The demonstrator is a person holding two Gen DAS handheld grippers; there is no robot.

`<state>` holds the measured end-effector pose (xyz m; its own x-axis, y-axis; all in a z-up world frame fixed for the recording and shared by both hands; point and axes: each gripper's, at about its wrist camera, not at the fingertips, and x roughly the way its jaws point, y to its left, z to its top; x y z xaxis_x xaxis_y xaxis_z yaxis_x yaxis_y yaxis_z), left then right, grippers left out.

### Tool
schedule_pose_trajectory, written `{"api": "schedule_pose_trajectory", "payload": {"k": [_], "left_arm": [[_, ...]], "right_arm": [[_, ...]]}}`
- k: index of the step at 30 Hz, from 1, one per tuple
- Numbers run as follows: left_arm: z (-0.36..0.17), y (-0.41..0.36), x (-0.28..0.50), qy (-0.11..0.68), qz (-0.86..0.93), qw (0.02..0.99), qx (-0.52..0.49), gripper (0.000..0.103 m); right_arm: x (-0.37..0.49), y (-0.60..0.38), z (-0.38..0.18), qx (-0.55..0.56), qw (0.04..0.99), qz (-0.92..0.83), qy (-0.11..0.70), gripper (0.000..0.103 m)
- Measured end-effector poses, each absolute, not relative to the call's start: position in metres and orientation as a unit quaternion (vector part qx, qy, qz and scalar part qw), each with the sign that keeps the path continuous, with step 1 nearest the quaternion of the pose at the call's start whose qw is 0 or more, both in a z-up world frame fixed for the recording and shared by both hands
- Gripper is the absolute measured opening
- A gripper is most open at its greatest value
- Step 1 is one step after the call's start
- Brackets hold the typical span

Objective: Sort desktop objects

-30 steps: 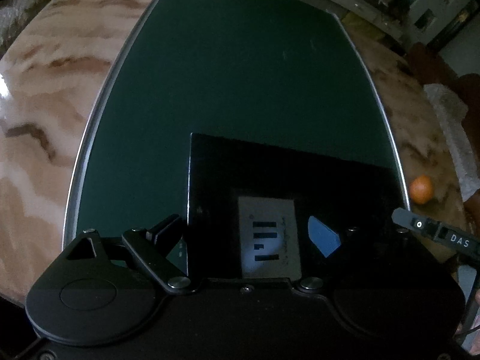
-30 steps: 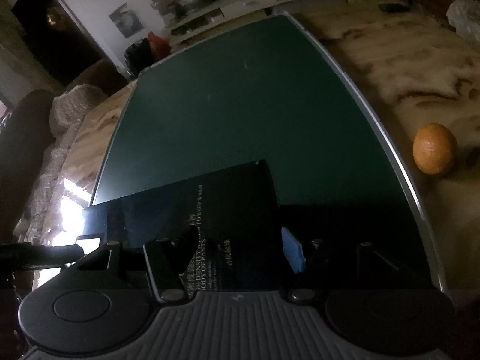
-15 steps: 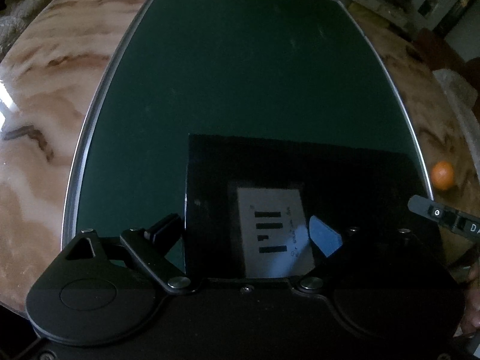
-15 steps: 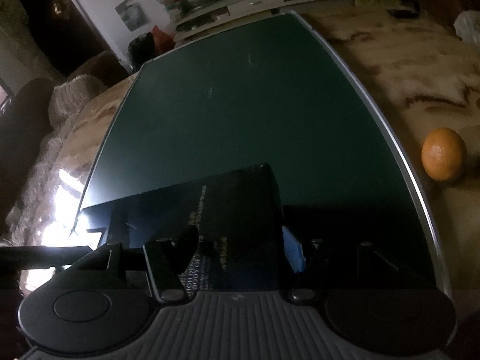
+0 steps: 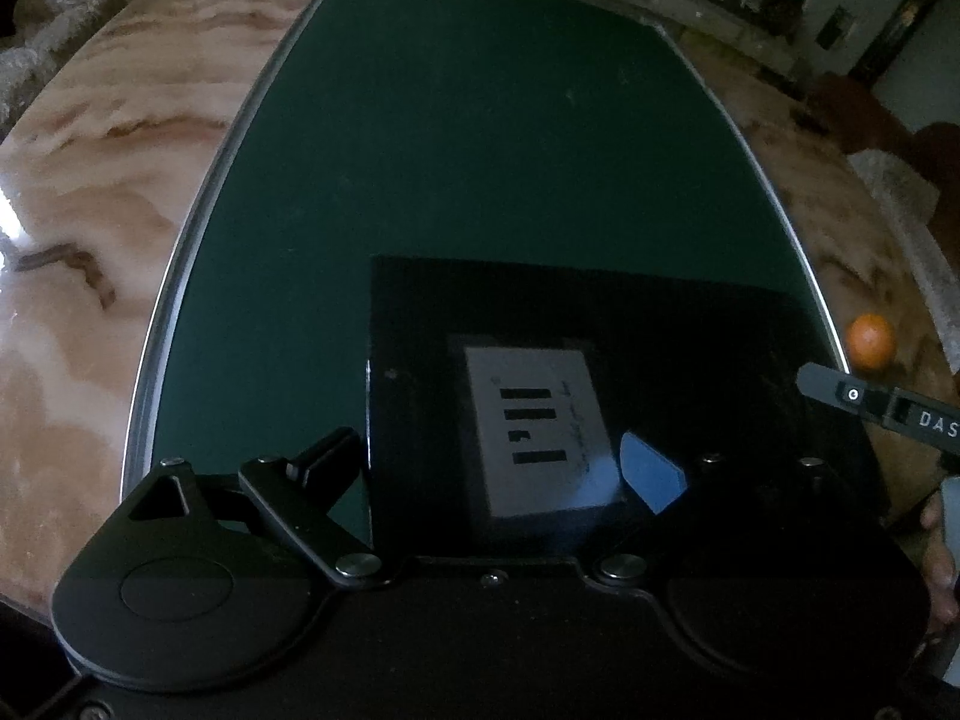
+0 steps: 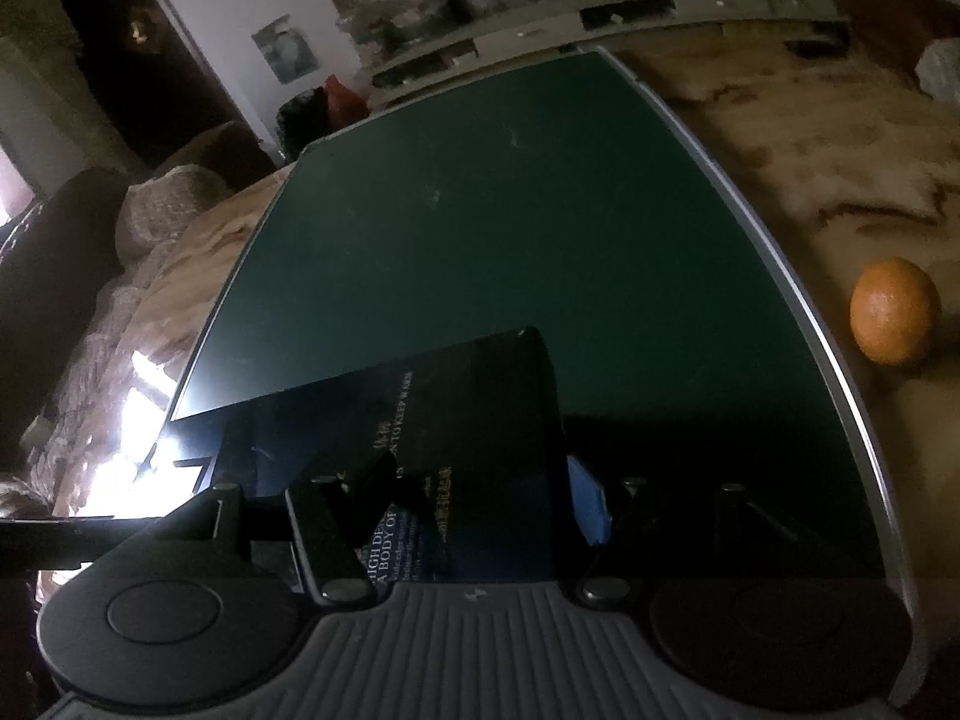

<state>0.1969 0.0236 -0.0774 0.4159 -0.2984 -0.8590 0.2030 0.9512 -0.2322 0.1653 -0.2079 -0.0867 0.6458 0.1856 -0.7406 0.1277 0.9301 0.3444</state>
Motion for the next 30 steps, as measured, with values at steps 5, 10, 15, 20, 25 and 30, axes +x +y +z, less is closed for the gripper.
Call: {"api": "schedule_pose_trajectory", "payload": {"k": [5, 10, 15, 20, 25, 30], "left_arm": [[-0.085, 0.022, 0.183, 0.491, -0.153, 0.856, -0.045, 0.099], [-0.086, 0.028, 0.185, 0.505, -0.155, 0.847, -0.067, 0.101], [-0.071, 0.039, 0.183, 0.519, -0.132, 0.842, -0.058, 0.097], [-0.068, 0.048, 0.170, 0.529, -0.119, 0.839, -0.042, 0.098], [-0.072, 0.055, 0.162, 0.528, -0.123, 0.838, -0.065, 0.098], [-0.083, 0.069, 0.160, 0.527, -0.133, 0.831, -0.118, 0.099]], "right_arm": [[0.161, -0.205, -0.091, 0.169, 0.898, 0.019, 0.407, 0.066], [0.159, -0.209, -0.094, 0.178, 0.896, 0.022, 0.407, 0.067], [0.155, -0.219, -0.088, 0.202, 0.883, 0.022, 0.422, 0.066], [0.131, -0.222, -0.083, 0.204, 0.878, 0.027, 0.432, 0.066], [0.121, -0.215, -0.085, 0.203, 0.877, 0.037, 0.433, 0.067], [0.122, -0.212, -0.085, 0.201, 0.879, 0.035, 0.432, 0.068]]}}
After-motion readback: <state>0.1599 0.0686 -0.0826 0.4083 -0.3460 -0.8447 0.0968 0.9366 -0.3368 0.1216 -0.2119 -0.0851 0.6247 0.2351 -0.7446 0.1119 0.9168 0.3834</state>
